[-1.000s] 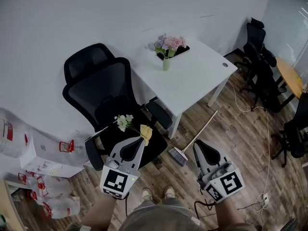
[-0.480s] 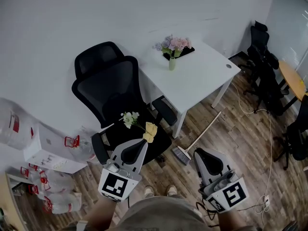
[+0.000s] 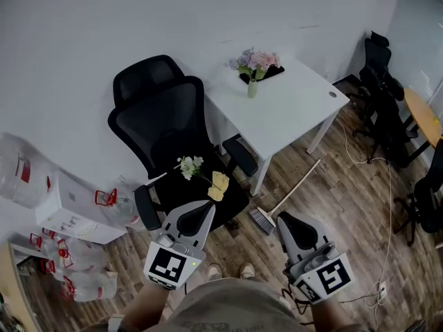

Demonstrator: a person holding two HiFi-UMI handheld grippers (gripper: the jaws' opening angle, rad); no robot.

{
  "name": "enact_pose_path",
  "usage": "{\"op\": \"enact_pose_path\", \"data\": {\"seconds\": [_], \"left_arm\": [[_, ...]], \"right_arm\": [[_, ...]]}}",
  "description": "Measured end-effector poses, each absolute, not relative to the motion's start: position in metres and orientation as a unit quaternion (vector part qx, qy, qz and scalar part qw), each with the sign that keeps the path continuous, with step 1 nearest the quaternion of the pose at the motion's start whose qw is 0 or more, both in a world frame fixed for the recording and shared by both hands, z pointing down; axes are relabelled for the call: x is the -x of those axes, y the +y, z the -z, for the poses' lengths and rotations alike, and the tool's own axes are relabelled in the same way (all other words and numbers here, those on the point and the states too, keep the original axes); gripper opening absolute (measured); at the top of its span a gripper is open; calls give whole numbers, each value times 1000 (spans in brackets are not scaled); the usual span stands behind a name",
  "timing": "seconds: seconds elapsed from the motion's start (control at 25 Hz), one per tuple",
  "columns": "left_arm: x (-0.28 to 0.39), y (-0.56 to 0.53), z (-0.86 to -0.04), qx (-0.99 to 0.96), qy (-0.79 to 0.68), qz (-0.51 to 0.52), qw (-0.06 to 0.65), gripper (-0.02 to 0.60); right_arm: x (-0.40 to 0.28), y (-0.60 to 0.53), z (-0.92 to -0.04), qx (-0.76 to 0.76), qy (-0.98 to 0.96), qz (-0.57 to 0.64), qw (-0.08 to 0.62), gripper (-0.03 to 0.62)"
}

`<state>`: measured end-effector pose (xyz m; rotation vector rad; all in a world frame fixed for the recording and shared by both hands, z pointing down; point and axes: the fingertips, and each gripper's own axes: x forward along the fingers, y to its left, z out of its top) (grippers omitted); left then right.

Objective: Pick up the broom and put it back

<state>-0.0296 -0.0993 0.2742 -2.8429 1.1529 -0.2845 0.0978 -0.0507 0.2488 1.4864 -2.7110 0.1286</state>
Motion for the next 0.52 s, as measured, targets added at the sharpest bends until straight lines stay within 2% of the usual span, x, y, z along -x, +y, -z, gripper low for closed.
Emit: {"op": "enact_pose_path", "data": {"seconds": [0.52], "left_arm": [[36, -95, -276, 922, 374, 95, 27, 15]], "right_arm": [[-94, -50, -250, -483, -874, -41, 26, 43]]}}
